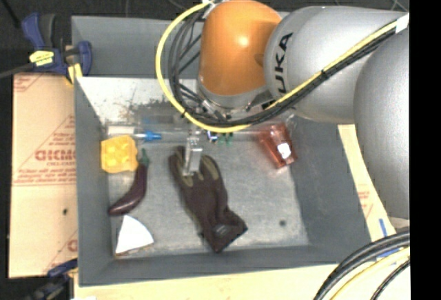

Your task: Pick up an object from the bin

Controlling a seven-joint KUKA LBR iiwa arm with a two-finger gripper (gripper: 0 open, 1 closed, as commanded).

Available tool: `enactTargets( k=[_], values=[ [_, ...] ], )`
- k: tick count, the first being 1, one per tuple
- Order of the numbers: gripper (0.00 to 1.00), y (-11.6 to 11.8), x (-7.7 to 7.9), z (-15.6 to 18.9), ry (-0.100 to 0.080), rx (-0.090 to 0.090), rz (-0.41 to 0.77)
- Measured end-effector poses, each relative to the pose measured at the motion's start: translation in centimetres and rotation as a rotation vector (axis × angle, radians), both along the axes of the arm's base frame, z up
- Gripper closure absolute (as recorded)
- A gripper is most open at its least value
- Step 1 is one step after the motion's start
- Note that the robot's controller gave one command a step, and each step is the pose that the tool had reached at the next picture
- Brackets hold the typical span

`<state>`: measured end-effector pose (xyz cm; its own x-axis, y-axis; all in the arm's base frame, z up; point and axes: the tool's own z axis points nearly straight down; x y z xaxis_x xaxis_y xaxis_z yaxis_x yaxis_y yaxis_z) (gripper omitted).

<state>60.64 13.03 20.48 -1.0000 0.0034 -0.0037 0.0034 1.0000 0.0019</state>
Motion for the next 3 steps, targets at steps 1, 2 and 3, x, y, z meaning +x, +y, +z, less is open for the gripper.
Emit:
enactTargets(
  k=[1,2,3],
  values=[
    [0.00,0.0,0.0,0.0,0.000,0.000,0.000],
    [0.00,-1.6,-1.6,-2.5,-0.007,0.002,-0.035],
    [0.00,-2.7,-0.7,-8.7,-0.007,0.003,-0.140]
  ],
)
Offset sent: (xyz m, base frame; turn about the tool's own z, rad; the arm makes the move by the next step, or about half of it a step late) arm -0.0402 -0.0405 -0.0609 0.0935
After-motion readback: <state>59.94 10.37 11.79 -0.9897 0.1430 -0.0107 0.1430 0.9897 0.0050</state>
